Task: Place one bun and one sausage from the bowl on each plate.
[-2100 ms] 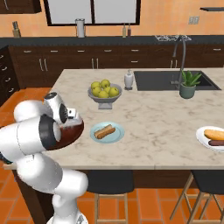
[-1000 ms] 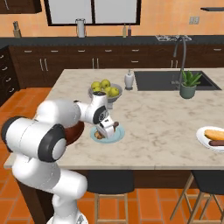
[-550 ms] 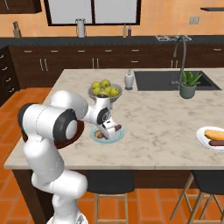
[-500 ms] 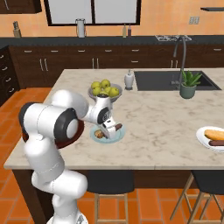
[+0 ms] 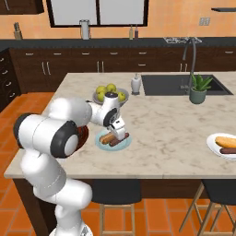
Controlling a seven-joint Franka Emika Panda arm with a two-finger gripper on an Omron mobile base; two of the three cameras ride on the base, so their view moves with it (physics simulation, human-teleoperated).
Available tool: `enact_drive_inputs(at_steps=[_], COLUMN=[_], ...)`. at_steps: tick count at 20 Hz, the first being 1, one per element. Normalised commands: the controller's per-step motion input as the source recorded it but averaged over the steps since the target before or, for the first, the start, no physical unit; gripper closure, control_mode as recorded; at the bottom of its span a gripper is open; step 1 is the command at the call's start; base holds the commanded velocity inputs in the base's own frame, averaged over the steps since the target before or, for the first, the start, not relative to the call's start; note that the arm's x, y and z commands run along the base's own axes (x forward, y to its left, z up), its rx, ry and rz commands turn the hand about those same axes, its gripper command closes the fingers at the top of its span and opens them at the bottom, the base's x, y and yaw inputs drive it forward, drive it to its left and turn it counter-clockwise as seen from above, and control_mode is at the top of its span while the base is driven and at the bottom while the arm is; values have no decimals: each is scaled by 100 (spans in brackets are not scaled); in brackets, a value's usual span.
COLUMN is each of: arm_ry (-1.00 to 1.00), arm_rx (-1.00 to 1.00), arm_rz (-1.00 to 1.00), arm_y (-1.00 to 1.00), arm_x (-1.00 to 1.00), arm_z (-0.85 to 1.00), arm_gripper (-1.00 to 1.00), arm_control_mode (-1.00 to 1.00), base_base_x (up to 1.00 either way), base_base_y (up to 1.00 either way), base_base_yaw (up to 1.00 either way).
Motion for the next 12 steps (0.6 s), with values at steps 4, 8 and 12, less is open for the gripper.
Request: enact_drive_inputs(at_steps=[4, 8, 12], arm_ry=[-61, -74, -71], arm_rx=[1, 0, 2], arm_rz=[0, 0, 0], arm_y=[-6, -6, -20], arm_x=[-76, -95, -91], arm_z=[100, 100, 100], arm_gripper=[-100, -100, -100], arm_control_mode=[-100, -100, -100], base_base_x=[0, 0, 0], base_base_y=[0, 0, 0], base_base_yaw=[0, 0, 0])
